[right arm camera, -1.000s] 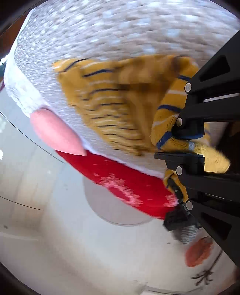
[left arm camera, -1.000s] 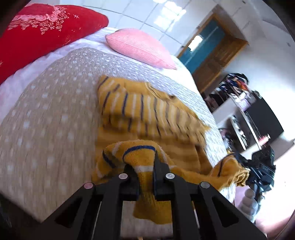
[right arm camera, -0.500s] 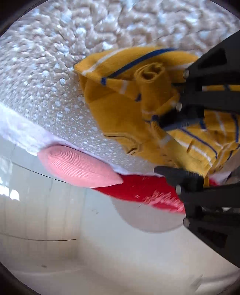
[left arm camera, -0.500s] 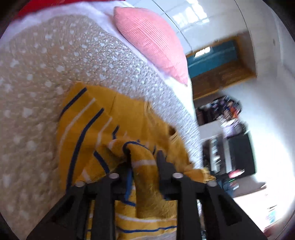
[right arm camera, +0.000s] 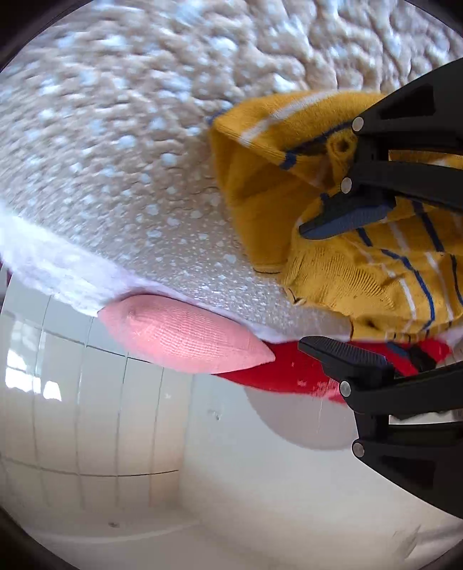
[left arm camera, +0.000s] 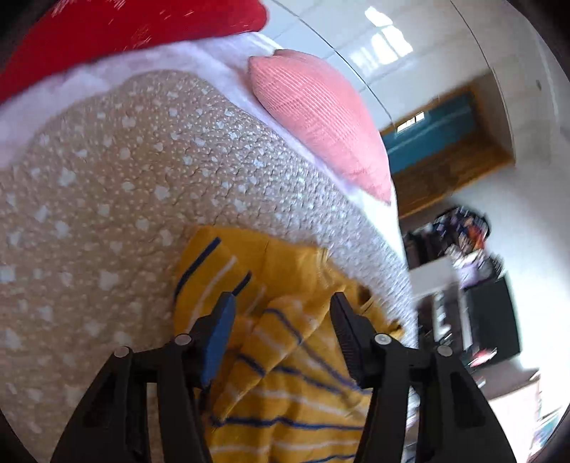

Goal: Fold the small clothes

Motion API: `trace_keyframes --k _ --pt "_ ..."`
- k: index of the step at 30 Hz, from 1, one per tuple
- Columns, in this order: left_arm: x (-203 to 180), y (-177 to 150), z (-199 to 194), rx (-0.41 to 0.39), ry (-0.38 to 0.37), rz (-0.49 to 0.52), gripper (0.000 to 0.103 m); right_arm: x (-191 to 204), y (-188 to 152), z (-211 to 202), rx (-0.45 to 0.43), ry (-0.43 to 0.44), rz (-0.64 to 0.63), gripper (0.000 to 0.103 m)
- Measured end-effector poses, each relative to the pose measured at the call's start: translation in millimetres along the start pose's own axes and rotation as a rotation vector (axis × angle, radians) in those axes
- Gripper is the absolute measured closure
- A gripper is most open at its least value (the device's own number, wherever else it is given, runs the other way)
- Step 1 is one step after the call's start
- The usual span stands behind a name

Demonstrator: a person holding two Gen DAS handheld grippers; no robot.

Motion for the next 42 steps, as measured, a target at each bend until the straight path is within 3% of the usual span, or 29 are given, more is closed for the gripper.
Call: trace_keyframes --k 5,10,11,12,13,15,21,23,27,29,31,34,36,38,42 --pt "-14 -10 12 -0.017 0.192 0.236 0.042 18 -9 -14 -0.001 -0.204 -0.178 0.039" --pt "-48 -28 52 0.048 0.356 0.537 0.04 27 -17 7 0.036 -0.408 -0.35 0.039" --pt "-47 -29 60 0.073 0.4 0.558 0.05 28 -18 15 0.054 -0.459 -0.392 0.039" --pt "-45 -27 66 0.091 0.448 0.563 0.081 28 -19 22 0.069 -0.496 -0.425 0.039" --pt "-42 -24 70 0.108 0.474 0.557 0.094 27 -21 30 0.094 -0.543 -0.466 0.054" --pt "-31 -9 68 0.086 0.525 0.512 0.095 20 -19 46 0.135 -0.61 -0.497 0.092" --pt "14 24 78 0.114 0.579 0.332 0.094 -15 2 66 0.155 -0.688 -0.417 0.092" --pt "16 23 75 0.107 0.548 0.3 0.091 -20 5 68 0.143 -0.685 -0.396 0.09" --pt "15 23 44 0.082 0.319 0.185 0.082 -8 6 43 0.069 -0.629 -0.372 0.077" --pt "15 21 19 0.05 0.259 0.157 0.073 5 3 18 0.016 -0.579 -0.371 0.07" --pt "16 13 -8 0.013 0.253 0.173 0.065 13 -4 -9 -0.02 -0.555 -0.376 0.058" --pt "20 -10 -36 -0.004 0.236 0.206 0.056 15 -25 -49 -0.036 -0.548 -0.4 0.05" --pt "27 -30 -46 0.009 0.214 0.218 0.045 10 -42 -66 -0.021 -0.55 -0.407 0.049" --pt "35 -48 -46 0.044 0.19 0.23 0.041 -1 -65 -81 0.003 -0.548 -0.409 0.049" --pt "42 -87 -29 0.113 0.175 0.258 0.039 -22 -100 -90 0.032 -0.518 -0.394 0.047"
Point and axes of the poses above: each gripper's, at about its wrist camera, not at the fingertips, and z roughly the way its jaws point, x to its left, y to its top, the point moved 7 cm from there along z, roughly the way its jaws point, and after that the axes turned 8 degrees about x, right-handed, at the moved point
